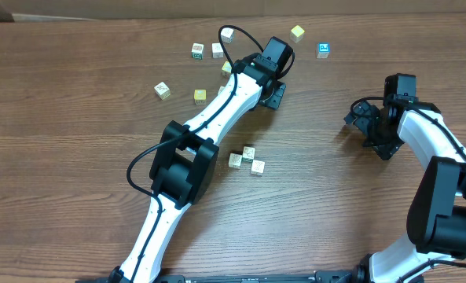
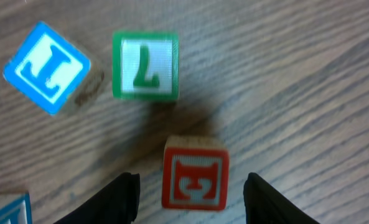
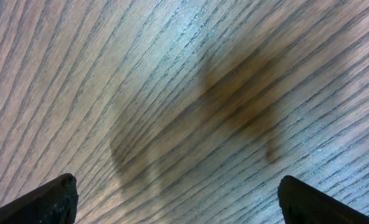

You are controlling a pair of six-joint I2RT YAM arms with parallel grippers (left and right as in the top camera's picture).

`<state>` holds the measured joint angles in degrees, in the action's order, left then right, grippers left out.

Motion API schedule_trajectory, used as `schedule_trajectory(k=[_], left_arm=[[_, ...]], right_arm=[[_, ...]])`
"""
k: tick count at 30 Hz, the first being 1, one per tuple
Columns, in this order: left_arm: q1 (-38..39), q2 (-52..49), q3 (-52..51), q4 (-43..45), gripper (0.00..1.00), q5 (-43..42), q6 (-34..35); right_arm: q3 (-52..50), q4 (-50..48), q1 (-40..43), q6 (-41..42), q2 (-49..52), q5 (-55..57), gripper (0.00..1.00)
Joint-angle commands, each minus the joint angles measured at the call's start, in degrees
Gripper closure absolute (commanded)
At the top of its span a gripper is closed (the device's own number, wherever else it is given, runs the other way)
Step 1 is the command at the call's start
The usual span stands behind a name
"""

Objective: Form a circle
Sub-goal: 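Grasp the red-faced 3 block with the left gripper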

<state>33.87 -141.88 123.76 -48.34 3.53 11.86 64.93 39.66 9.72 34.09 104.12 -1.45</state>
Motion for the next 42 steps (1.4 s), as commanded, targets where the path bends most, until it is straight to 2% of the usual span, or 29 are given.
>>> schedule_trajectory(k=[1, 14, 17, 26, 35, 42], left_arm=[[0.76, -2.01, 0.02, -0.9, 0.49, -0.83, -0.02], [1.2, -2.69, 0.02, 1.92, 0.55, -0.76, -0.07], [1.18, -2.78, 0.02, 2.27, 0.6, -0.37, -0.07], [1.03, -2.78, 0.02, 5.27, 0.57, -0.39, -0.04], [1.05, -2.75, 0.04, 4.57, 0.72, -0.37, -0.07], [0.57, 0.68, 3.39, 0.35, 0.77, 1.57, -0.07]], right_arm=[[1.05, -0.44, 0.04, -0.07, 0.11, 0.33, 0.0], [1.05, -0.44, 0.04, -0.07, 0.11, 0.33, 0.0], [1.05, -0.44, 0.04, -0.04, 0.11, 0.33, 0.0], [1.05, -0.44, 0.04, -0.07, 0.11, 0.33, 0.0], [1.05, -0.42, 0.04, -0.07, 0.11, 0.33, 0.0], [1.05, -0.44, 0.04, -0.07, 0.11, 0.33, 0.0]])
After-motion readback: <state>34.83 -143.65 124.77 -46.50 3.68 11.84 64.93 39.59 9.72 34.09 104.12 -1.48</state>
